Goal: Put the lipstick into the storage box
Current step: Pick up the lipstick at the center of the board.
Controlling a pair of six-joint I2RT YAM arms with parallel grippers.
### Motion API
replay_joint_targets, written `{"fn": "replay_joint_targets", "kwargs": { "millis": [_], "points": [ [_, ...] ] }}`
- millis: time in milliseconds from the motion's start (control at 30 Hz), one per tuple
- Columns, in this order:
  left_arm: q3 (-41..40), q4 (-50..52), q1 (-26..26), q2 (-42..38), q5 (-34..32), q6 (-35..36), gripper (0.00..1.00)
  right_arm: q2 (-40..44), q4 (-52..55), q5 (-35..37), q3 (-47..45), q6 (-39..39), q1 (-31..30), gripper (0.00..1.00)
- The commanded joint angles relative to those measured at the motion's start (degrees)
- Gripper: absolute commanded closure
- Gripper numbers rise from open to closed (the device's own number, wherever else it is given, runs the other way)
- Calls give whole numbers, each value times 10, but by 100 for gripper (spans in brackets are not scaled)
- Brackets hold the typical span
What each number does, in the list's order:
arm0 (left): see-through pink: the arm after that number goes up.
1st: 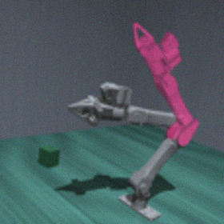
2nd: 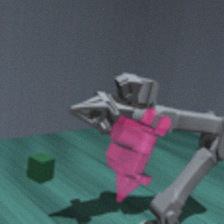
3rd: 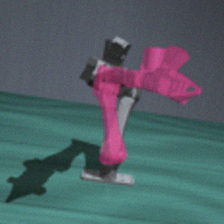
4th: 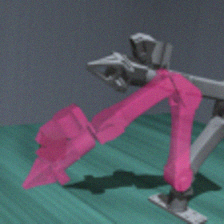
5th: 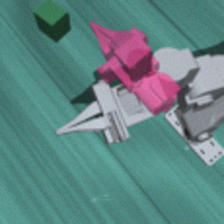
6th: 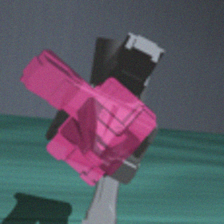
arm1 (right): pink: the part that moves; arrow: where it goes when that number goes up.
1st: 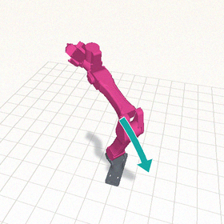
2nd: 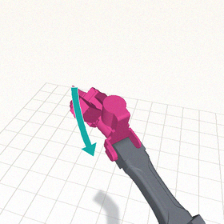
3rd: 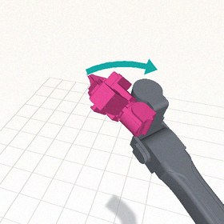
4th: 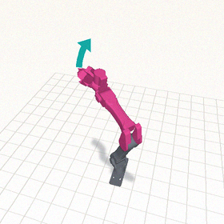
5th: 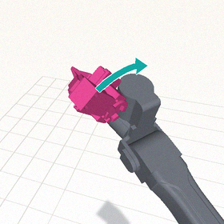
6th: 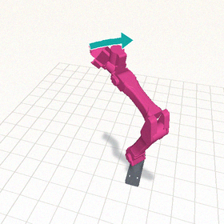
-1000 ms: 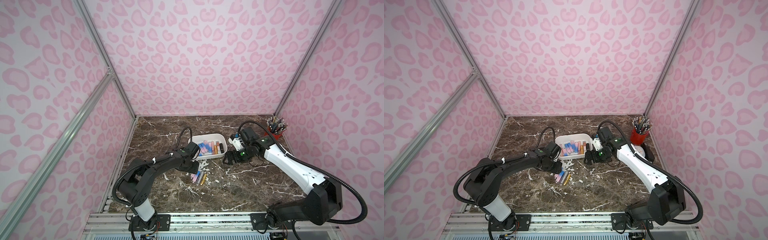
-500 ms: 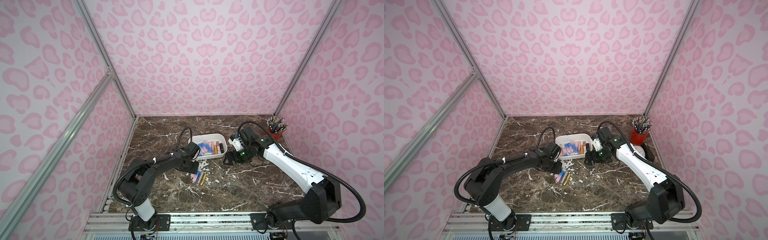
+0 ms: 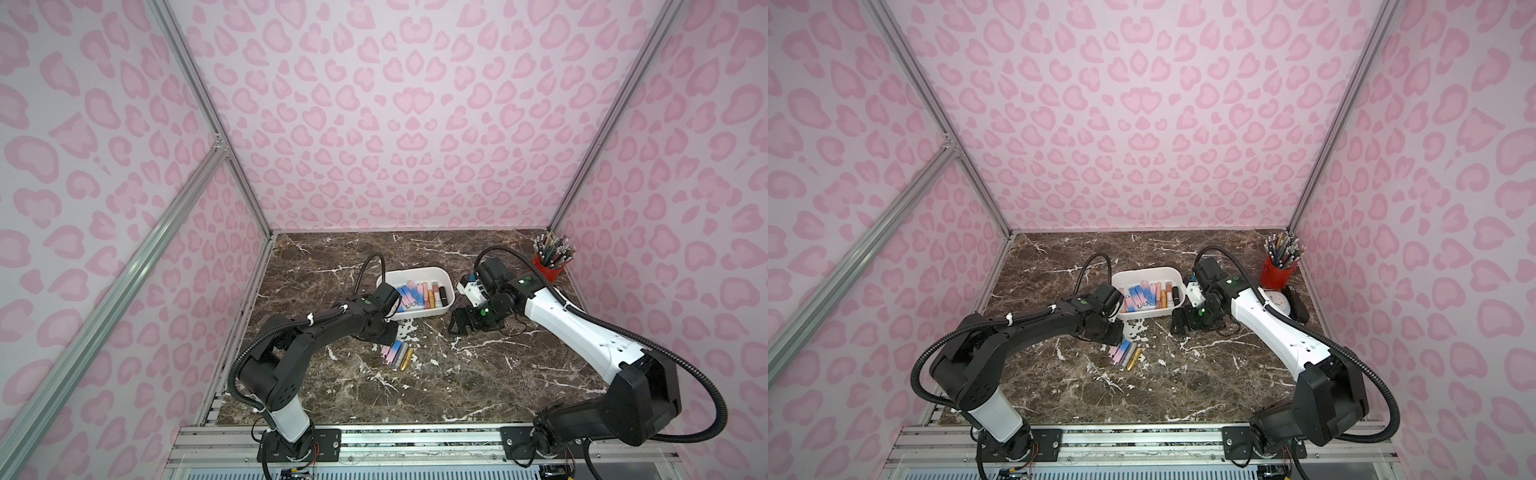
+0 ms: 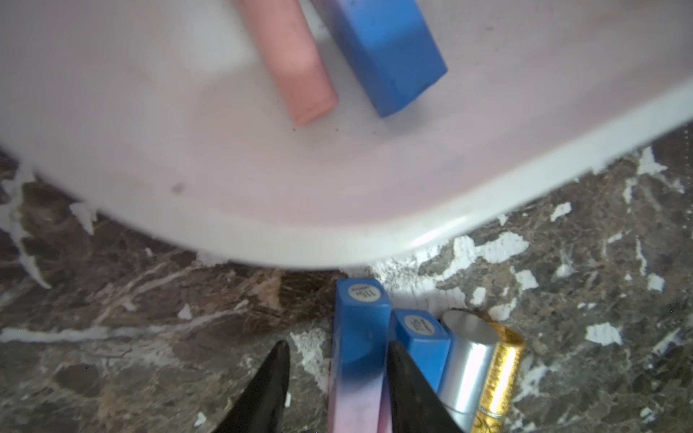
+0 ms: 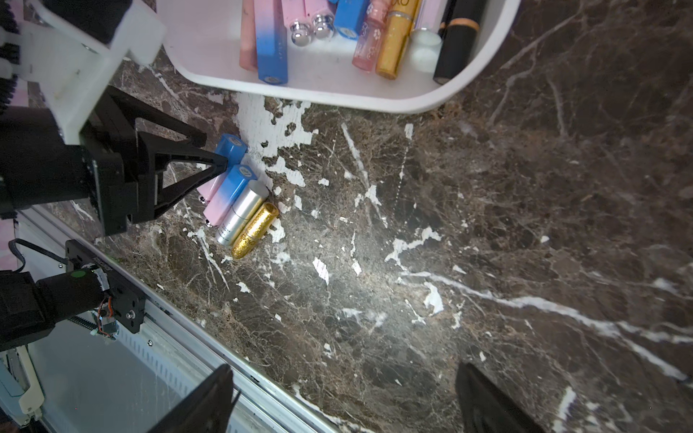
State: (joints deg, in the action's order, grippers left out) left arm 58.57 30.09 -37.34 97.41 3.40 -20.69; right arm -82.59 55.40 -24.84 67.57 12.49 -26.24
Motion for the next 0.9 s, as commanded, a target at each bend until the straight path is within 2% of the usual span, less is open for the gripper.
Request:
{"fn": "replay_joint_targets", "kwargs": {
  "millis": [0, 300, 433, 533, 633, 767, 867],
  "points": [
    [-5, 4, 0, -7, -5, 1, 55, 2, 2, 3, -5, -2, -1, 5],
    [-26, -2, 0, -17, 3, -8, 58, 1, 3, 2, -11, -5, 0, 6],
    [-35, -6, 0, -18, 5, -11, 68, 1, 2, 3, -12, -4, 0, 6],
    [-40, -9, 0, -16, 9, -13, 70, 2, 2, 2, -13, -4, 0, 6],
    [-42, -10, 0, -15, 12, -13, 79, 4, 3, 0, -15, -5, -1, 5],
    [-38, -5, 0, -19, 15, -12, 87, 4, 4, 3, -15, -6, 0, 5],
    [-27, 12, 0, -26, 14, -12, 88, 4, 3, 2, -14, -5, 0, 5]
  ]
}}
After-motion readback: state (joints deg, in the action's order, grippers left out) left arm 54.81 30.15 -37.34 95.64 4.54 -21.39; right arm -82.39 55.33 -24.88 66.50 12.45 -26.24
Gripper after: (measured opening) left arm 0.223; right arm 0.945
